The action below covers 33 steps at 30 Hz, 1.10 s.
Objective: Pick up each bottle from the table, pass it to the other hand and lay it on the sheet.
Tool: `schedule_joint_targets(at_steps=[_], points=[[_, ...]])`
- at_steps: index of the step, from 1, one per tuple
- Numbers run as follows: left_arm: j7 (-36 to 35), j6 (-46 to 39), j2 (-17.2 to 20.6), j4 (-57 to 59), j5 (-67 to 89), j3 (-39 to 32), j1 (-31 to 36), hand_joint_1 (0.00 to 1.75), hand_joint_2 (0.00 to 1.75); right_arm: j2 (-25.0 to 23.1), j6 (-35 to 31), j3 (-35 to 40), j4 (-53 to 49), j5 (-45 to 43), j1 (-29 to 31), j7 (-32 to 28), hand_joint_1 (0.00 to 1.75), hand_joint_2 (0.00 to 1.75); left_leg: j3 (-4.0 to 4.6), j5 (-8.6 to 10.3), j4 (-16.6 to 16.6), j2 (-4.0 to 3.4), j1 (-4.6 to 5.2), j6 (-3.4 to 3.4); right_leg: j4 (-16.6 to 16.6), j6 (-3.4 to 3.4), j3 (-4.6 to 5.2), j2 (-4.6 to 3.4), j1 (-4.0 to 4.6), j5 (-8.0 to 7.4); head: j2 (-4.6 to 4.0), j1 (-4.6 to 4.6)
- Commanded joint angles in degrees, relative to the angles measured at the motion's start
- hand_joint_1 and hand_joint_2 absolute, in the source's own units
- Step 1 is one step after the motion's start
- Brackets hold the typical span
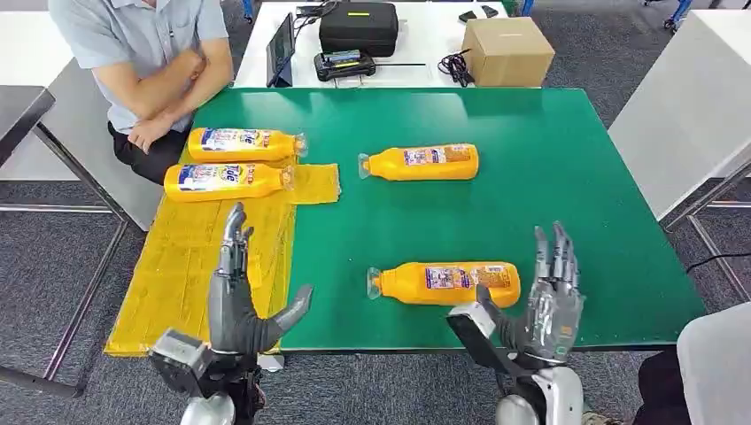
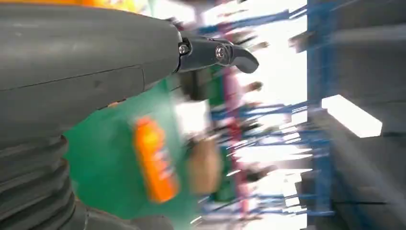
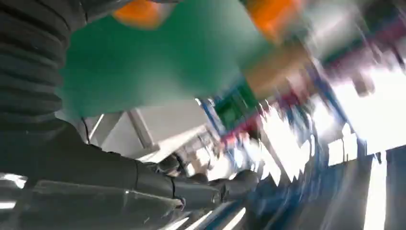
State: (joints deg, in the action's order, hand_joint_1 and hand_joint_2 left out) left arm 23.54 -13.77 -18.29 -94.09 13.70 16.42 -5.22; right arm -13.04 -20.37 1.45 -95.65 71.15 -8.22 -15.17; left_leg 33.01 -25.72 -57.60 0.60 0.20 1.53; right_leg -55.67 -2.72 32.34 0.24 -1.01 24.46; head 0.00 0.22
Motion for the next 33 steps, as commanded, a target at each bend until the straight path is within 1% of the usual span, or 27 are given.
schedule_joint_targets(at_steps=[1, 2, 4, 8, 12, 21, 27, 29, 30, 33], points=[[-2.0, 0.3, 0.3, -0.8, -1.2, 4.1, -1.1, 0.00, 1.75, 7.0, -0.3, 13.9, 15.1, 6.0, 7.6, 7.2, 0.00, 1.75, -0.18, -0.06, 0.0, -0.57, -0.11, -0.11, 0.1, 0.14, -0.01, -0.47, 0.11, -0.12, 0.00, 0.09], [-1.9, 0.5, 0.4, -0.8, -1.2, 4.4, -1.2, 0.00, 1.75, 7.2, -0.3, 13.9, 13.3, 5.8, 7.0, 7.1, 0.00, 1.75, -0.04, 0.03, 0.0, -0.14, 0.02, -0.05, 0.1, 0.07, 0.04, -0.11, 0.00, -0.04, 0.00, 0.04], [-1.9, 1.0, 0.6, -0.9, -1.4, 4.5, -1.2, 0.00, 1.75, 7.5, 0.4, 14.1, 12.1, 5.9, 6.5, 7.1, 0.00, 1.75, -0.06, 0.02, 0.0, 0.02, -0.04, 0.00, 0.1, 0.06, -0.05, -0.05, 0.06, -0.01, 0.00, 0.07], [-1.9, 1.0, 0.6, -0.9, -1.4, 4.5, -1.2, 0.00, 1.75, 7.5, 0.4, 14.1, 12.1, 5.9, 6.5, 7.1, 0.00, 1.75, -0.12, -0.02, 0.0, -0.09, -0.02, 0.00, 0.1, 0.07, -0.09, -0.13, 0.04, 0.01, 0.00, 0.07], [-1.9, 1.0, 0.6, -0.9, -1.4, 4.5, -1.2, 0.00, 1.75, 7.5, 0.4, 14.1, 12.1, 5.9, 6.5, 7.1, 0.00, 1.75, 0.02, 0.03, 0.0, -0.02, 0.00, 0.02, 0.1, 0.02, 0.03, -0.08, 0.01, -0.03, 0.00, 0.04], [-1.9, 1.0, 0.6, -0.9, -1.4, 4.5, -1.3, 0.00, 1.75, 7.6, 0.4, 14.1, 12.1, 5.9, 6.4, 7.1, 0.00, 1.75, -0.01, 0.02, 0.0, -0.04, 0.00, 0.00, 0.1, 0.05, 0.01, -0.09, 0.02, -0.02, 0.00, 0.04], [-2.1, 1.6, 0.5, -0.9, -1.6, 4.6, -1.5, 0.00, 1.75, 7.7, 0.2, 14.9, 11.2, 7.4, 5.8, 7.4, 0.00, 1.75, -0.02, 0.00, 0.0, -0.03, -0.01, 0.01, 0.1, 0.04, 0.00, -0.08, 0.03, 0.00, 0.00, 0.04], [-3.1, 2.4, 0.5, -0.4, -2.2, 4.6, -1.4, 0.00, 1.75, 7.8, 1.0, 15.3, 11.2, 8.0, 5.9, 8.0, 0.00, 1.75, -0.04, -0.01, 0.0, -0.04, -0.01, 0.00, 0.1, 0.05, -0.03, -0.08, 0.03, 0.00, 0.00, 0.04], [-3.7, 2.7, 0.5, -0.4, -2.6, 4.3, -1.6, 0.00, 1.75, 8.0, 3.1, 15.1, 11.5, 8.6, 5.9, 9.5, 0.00, 1.75, -0.02, 0.01, 0.0, -0.02, 0.00, 0.01, 0.1, 0.04, 0.00, -0.07, 0.02, 0.00, 0.00, 0.04], [-5.1, 3.1, 0.4, -0.7, -2.9, 3.7, -2.2, 0.00, 1.75, 8.8, 6.3, 14.2, 13.8, 10.6, 6.4, 13.2, 0.00, 1.75, -0.02, 0.02, 0.0, -0.03, 0.00, 0.01, 0.1, 0.03, 0.00, -0.08, 0.02, -0.02, 0.00, 0.04]])
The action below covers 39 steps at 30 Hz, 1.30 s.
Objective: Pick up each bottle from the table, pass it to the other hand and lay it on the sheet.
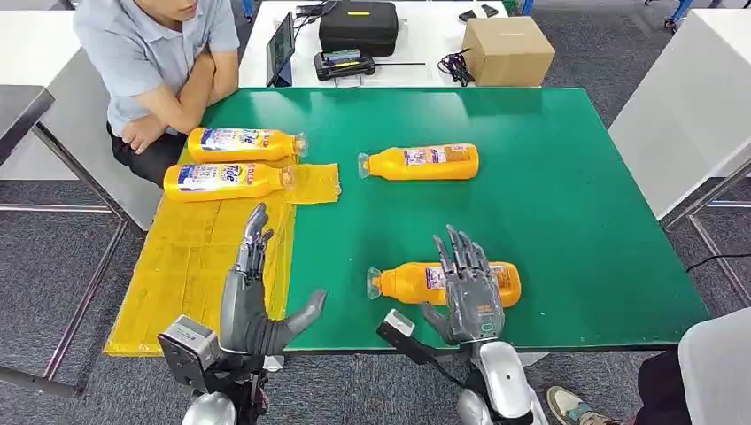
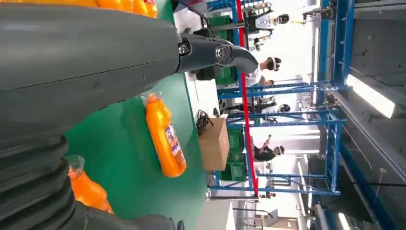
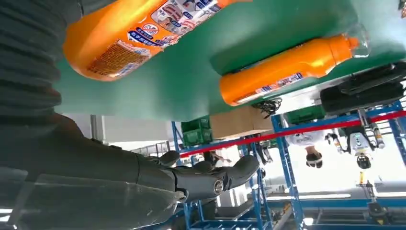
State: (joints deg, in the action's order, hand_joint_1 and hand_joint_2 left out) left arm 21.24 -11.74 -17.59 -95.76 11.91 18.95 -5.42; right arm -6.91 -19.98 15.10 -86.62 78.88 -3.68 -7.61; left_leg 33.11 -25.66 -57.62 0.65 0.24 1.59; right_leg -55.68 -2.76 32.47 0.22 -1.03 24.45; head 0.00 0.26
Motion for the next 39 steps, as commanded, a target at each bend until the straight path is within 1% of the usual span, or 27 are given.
schedule_joint_targets(at_steps=[1, 4, 11, 13, 15, 22, 27, 29, 31, 33, 34, 39], points=[[-3.0, 1.2, -0.3, 0.7, -1.0, 1.1, -2.2, 0.00, 1.75, 2.8, 6.2, 0.2, 5.3, 3.4, 2.1, 6.3, 0.00, 1.75, -0.19, -0.06, 0.0, -0.14, -0.08, -0.08, 0.1, 0.11, -0.19, -0.10, 0.09, -0.01, 0.00, 0.00], [-4.8, 2.4, -0.2, -0.4, -0.1, 1.0, -3.0, 0.00, 1.75, 3.3, 6.3, -1.8, 6.1, 6.7, 2.6, 8.8, 0.00, 1.75, -0.16, -0.04, 0.1, -0.13, -0.05, -0.07, 0.1, 0.09, -0.16, -0.09, 0.06, -0.02, 0.00, 0.00], [-5.0, 2.5, -0.2, -0.3, -0.2, 1.0, -3.2, 0.00, 1.75, 3.5, 6.3, -2.2, 6.0, 6.7, 2.7, 8.8, 0.00, 1.75, -0.14, -0.05, 0.0, -0.12, -0.04, -0.07, 0.1, 0.09, -0.14, -0.09, 0.05, 0.00, 0.00, 0.00], [-4.8, 2.3, 0.5, 0.8, -0.5, 2.0, -4.0, 0.00, 1.75, 3.8, 6.5, -2.8, 6.0, 7.2, 2.6, 9.4, 0.00, 1.75, -0.27, -0.14, 0.0, -0.22, -0.12, -0.14, 0.1, 0.18, -0.28, -0.16, 0.13, 0.04, 0.00, 0.00], [-4.3, 1.9, 0.7, 1.1, -0.4, 2.4, -4.4, 0.00, 1.75, 4.0, 6.5, -3.2, 6.3, 7.3, 2.8, 9.4, 0.00, 1.75, -0.22, -0.09, 0.0, -0.14, -0.08, -0.11, 0.1, 0.13, -0.23, -0.09, 0.09, 0.02, 0.00, 0.00], [-4.4, 1.4, 1.1, 1.7, -0.3, 3.3, -3.2, 0.00, 1.75, 3.2, 6.0, -5.1, 10.2, 6.7, 5.0, 9.0, 0.00, 1.75, -0.20, -0.06, 0.0, -0.14, -0.08, -0.09, 0.1, 0.13, -0.22, -0.10, 0.10, -0.01, 0.00, 0.00], [-4.6, 1.0, 1.1, 1.6, -0.2, 3.2, -3.3, 0.00, 1.75, 3.3, 5.9, -5.6, 9.6, 7.2, 4.8, 8.9, 0.00, 1.75, -0.14, -0.04, 0.0, -0.08, -0.05, -0.07, 0.1, 0.09, -0.15, -0.04, 0.06, 0.00, 0.00, 0.00], [-5.0, 0.6, 1.1, 1.3, -0.2, 3.1, -3.5, 0.00, 1.75, 3.3, 6.7, -5.9, 9.5, 8.7, 5.0, 10.0, 0.00, 1.75, -0.13, -0.03, 0.1, -0.09, -0.02, -0.06, 0.1, 0.08, -0.11, -0.06, 0.03, 0.01, 0.00, 0.00], [-5.3, 0.6, 1.1, 1.0, -0.1, 3.1, -3.6, 0.00, 1.75, 3.5, 8.8, -6.7, 10.3, 10.5, 5.6, 12.0, 0.00, 1.75, -0.20, -0.08, 0.0, -0.12, -0.07, -0.10, 0.1, 0.13, -0.22, -0.07, 0.08, 0.03, 0.00, 0.00], [-5.7, 0.8, 1.1, 1.0, 0.0, 3.2, -3.4, 0.00, 1.75, 4.1, 9.6, -8.1, 13.0, 10.3, 7.0, 12.2, 0.00, 1.75, -0.20, -0.07, 0.0, -0.14, -0.06, -0.09, 0.1, 0.12, -0.19, -0.10, 0.08, 0.01, 0.00, 0.00], [-5.8, 0.9, 1.1, 1.4, 0.0, 3.4, -3.0, 0.00, 1.75, 4.4, 9.2, -8.9, 14.8, 9.3, 7.9, 11.3, 0.00, 1.75, -0.11, -0.03, 0.0, -0.09, -0.02, -0.05, 0.1, 0.07, -0.10, -0.06, 0.04, -0.01, 0.00, 0.02], [-5.4, 1.7, 1.3, 3.8, -0.4, 4.5, -1.7, 0.00, 1.75, 4.6, 6.4, -10.8, 20.5, 6.3, 10.7, 8.1, 0.00, 1.75, -0.17, -0.03, 0.0, -0.11, -0.08, -0.08, 0.1, 0.10, -0.20, -0.06, 0.09, -0.03, 0.00, -0.02]])
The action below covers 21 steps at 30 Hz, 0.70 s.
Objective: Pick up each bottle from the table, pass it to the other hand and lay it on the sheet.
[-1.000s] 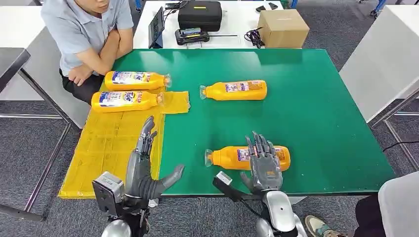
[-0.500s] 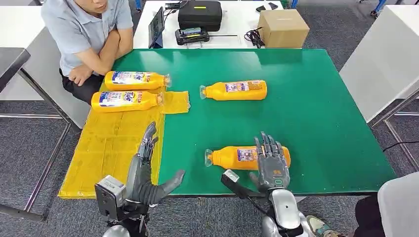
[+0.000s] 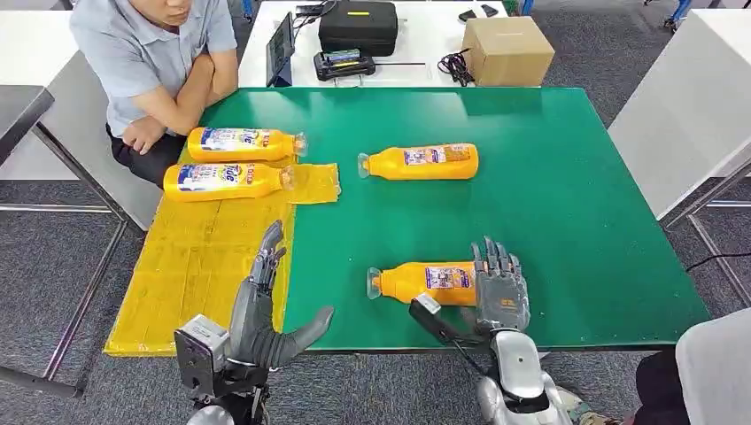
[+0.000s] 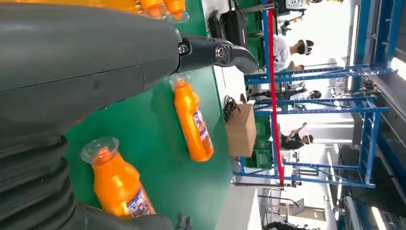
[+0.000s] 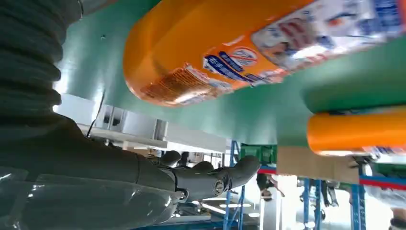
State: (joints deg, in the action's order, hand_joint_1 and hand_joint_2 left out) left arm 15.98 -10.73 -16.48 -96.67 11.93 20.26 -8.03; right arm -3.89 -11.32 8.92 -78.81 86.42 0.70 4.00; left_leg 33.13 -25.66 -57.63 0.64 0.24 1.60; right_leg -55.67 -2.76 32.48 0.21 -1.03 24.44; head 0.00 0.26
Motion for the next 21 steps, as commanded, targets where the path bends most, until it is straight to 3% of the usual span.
schedule_joint_targets(at_steps=[1, 11, 21], points=[[0.0, 0.8, 0.2, 5.1, -0.5, 3.4, 1.2, 0.00, 1.75, 1.5, -2.1, -4.8, 13.4, -1.5, 6.9, -3.7, 0.00, 1.75, -0.24, -0.03, 0.1, -0.12, -0.09, -0.10, 0.2, 0.12, -0.28, -0.07, 0.11, -0.05, 0.00, 0.00], [-0.8, 1.3, 0.2, 6.3, -1.0, 3.7, 2.2, 0.00, 1.75, 2.3, 2.0, -5.6, 21.7, -3.0, 10.5, -3.2, 0.00, 1.75, -0.20, -0.03, 0.0, -0.06, -0.06, -0.08, 0.1, 0.08, -0.20, -0.02, 0.08, -0.02, 0.00, 0.02], [-0.8, 1.4, 0.0, 7.4, -1.3, 4.0, 3.3, 0.00, 1.75, 2.4, 1.2, -3.9, 26.9, -2.6, 13.7, -4.1, 0.00, 1.75, -0.24, 0.04, 0.0, -0.12, -0.05, -0.06, 0.1, 0.00, -0.20, -0.06, 0.06, -0.12, 0.00, 0.02]])
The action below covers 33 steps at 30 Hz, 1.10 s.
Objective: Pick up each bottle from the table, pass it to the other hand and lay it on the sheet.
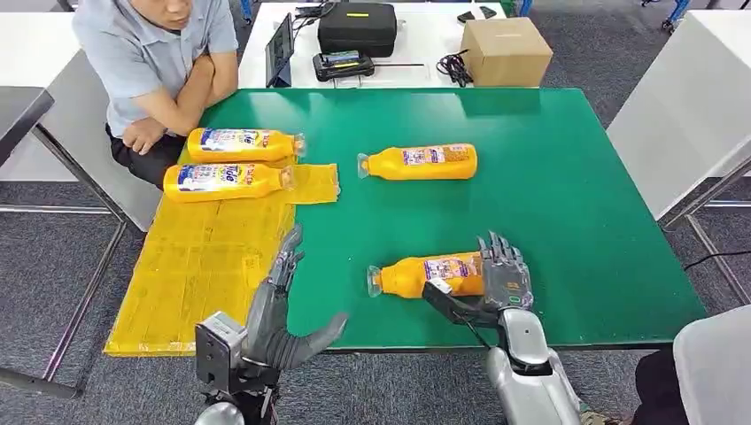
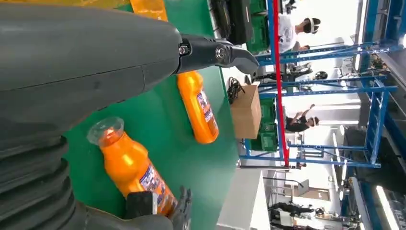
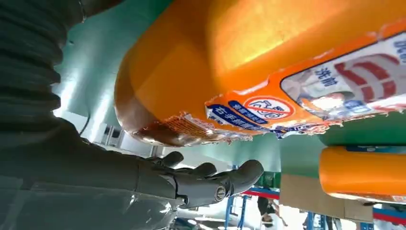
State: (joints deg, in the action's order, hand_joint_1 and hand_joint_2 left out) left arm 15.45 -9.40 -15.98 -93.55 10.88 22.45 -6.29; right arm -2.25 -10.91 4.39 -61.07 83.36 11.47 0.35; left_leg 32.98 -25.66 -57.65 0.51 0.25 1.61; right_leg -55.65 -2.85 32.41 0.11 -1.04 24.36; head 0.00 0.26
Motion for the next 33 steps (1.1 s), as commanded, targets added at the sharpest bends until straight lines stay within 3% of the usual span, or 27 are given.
schedule_joint_targets(at_steps=[1, 8, 19, 31, 33], points=[[-0.3, 0.0, -0.5, 4.3, -0.3, 1.8, 1.7, 0.00, 1.75, 0.9, 0.8, 0.9, 9.8, 0.4, 3.0, -0.8, 0.00, 1.75, -0.10, 0.03, 0.0, 0.02, -0.08, -0.10, 0.1, 0.12, -0.15, 0.05, 0.09, -0.04, 0.00, 0.00], [0.5, 0.4, -0.5, 6.0, -0.8, 2.2, 2.9, 0.00, 1.75, 2.5, 0.7, 3.3, 14.8, -1.7, 3.9, -4.9, 0.00, 1.75, -0.35, 0.05, 0.1, 0.02, -0.10, -0.08, 0.1, 0.09, -0.40, 0.08, 0.11, -0.07, 0.00, 0.00], [0.6, 0.5, -0.6, 6.1, -0.8, 2.3, 3.0, 0.00, 1.75, 2.7, 0.2, 3.5, 15.5, -2.1, 4.0, -5.2, 0.00, 1.75, -0.57, 0.08, 0.0, -0.10, -0.09, -0.08, 0.2, 0.26, -0.44, 0.02, 0.12, -0.22, 0.00, -0.02], [0.9, -0.1, -0.4, 5.6, -0.9, 2.6, 2.7, 0.00, 1.75, 4.7, 3.0, 8.9, 13.1, -4.8, 2.6, -5.2, 0.00, 1.75, -0.76, 0.06, 0.1, -0.15, -0.10, -0.09, 0.2, 0.27, -0.58, -0.08, 0.12, -0.21, 0.00, 0.00], [1.0, -0.1, -0.4, 5.9, -0.6, 2.9, 2.8, 0.00, 1.75, 4.7, 1.1, 9.5, 13.2, -5.0, 2.9, -5.6, 0.00, 1.75, -0.79, 0.06, 0.1, -0.16, -0.08, -0.07, 0.1, 0.25, -0.61, -0.10, 0.10, -0.21, 0.00, 0.00]])
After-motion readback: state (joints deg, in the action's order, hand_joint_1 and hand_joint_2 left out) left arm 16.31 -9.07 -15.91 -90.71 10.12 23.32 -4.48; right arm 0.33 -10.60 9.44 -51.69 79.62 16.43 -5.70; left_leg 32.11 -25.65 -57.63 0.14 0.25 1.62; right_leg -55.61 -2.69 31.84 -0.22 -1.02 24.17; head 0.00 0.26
